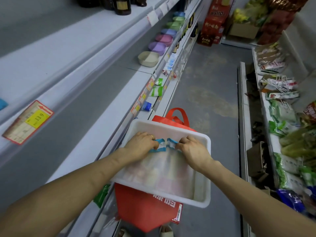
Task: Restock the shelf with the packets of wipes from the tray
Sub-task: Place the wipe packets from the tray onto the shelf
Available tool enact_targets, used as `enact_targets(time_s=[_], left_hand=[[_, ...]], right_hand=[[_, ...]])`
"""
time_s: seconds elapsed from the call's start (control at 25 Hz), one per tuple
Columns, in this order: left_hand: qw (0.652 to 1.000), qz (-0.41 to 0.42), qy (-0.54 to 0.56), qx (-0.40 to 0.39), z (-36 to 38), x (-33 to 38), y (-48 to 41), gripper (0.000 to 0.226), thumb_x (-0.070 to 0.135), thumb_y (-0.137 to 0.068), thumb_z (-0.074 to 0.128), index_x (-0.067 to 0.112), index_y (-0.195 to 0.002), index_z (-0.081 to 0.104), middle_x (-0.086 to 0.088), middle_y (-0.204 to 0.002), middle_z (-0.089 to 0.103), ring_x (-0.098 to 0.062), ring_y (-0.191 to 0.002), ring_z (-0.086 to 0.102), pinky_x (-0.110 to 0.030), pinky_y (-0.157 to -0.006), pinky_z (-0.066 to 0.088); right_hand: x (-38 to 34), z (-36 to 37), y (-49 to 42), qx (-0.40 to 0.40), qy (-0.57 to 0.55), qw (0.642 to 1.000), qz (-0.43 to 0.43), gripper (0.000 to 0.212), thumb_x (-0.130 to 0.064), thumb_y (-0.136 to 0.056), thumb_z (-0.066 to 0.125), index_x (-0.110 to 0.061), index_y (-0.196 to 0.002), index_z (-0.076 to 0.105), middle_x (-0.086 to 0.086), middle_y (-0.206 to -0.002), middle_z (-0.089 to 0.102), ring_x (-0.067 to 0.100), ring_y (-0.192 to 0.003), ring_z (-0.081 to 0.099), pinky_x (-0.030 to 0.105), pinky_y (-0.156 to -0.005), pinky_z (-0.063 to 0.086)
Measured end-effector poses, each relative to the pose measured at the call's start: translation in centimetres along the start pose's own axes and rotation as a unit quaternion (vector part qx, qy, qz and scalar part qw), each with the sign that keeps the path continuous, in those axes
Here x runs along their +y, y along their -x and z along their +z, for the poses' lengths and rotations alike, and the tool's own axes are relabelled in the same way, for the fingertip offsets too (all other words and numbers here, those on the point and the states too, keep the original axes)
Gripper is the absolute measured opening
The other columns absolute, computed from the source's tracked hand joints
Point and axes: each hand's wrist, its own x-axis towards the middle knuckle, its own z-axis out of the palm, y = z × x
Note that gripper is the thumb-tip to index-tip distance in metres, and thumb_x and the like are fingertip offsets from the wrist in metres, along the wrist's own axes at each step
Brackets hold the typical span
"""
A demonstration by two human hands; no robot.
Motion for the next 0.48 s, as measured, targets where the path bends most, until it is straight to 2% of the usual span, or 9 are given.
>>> enact_targets(time_s=[0.08,0.16,0.24,0.32,0.48], left_hand=[[1.0,0.005,0.009,-0.012,-1.8,-0.2,0.7,0.036,0.011,-0.091,0.061,0.031,-0.12,0.063,0.002,-0.11,0.057,-0.025,-0.099,0.06,-0.034,-0.07,0.04],[1.0,0.004,0.014,-0.014,-4.6,-0.5,1.5,0.036,0.009,-0.091,0.061,0.032,-0.118,0.062,0.005,-0.107,0.053,-0.023,-0.097,0.06,-0.034,-0.065,0.04],[1.0,-0.01,0.009,0.007,-8.3,-1.2,2.5,0.038,0.007,-0.091,0.058,0.034,-0.116,0.061,0.006,-0.112,0.054,-0.024,-0.101,0.059,-0.038,-0.067,0.047],[0.998,-0.043,0.002,0.034,-13.0,-1.9,3.6,0.04,0.007,-0.09,0.054,0.037,-0.116,0.059,0.005,-0.12,0.055,-0.025,-0.104,0.059,-0.041,-0.074,0.052],[0.988,-0.078,0.032,0.127,-24.0,-2.2,7.8,0.035,0.007,-0.086,0.054,0.032,-0.109,0.064,0.003,-0.107,0.06,-0.023,-0.101,0.06,-0.041,-0.083,0.051]], right_hand=[[0.2,-2.0,-0.4,-0.006,-0.015,1.0,-0.025,0.05,-0.002,-0.083,0.06,-0.026,-0.125,0.069,-0.002,-0.116,0.067,0.025,-0.104,0.055,0.037,-0.083,0.052],[0.6,-5.0,-0.9,-0.006,-0.029,0.998,-0.053,0.051,-0.001,-0.081,0.058,-0.03,-0.122,0.07,-0.004,-0.116,0.066,0.023,-0.105,0.055,0.035,-0.081,0.049],[1.1,-9.1,-1.8,-0.021,-0.043,0.995,-0.083,0.048,-0.004,-0.084,0.055,-0.031,-0.121,0.07,-0.002,-0.116,0.064,0.022,-0.107,0.055,0.033,-0.08,0.047],[1.4,-14.0,-3.1,-0.031,-0.042,0.992,-0.113,0.05,-0.002,-0.083,0.052,-0.031,-0.12,0.069,-0.002,-0.117,0.063,0.022,-0.11,0.055,0.035,-0.085,0.048],[-0.5,-24.0,-5.5,0.036,-0.051,0.979,-0.194,0.056,0.005,-0.076,0.05,-0.031,-0.113,0.072,-0.002,-0.118,0.066,0.019,-0.109,0.052,0.033,-0.092,0.044]])
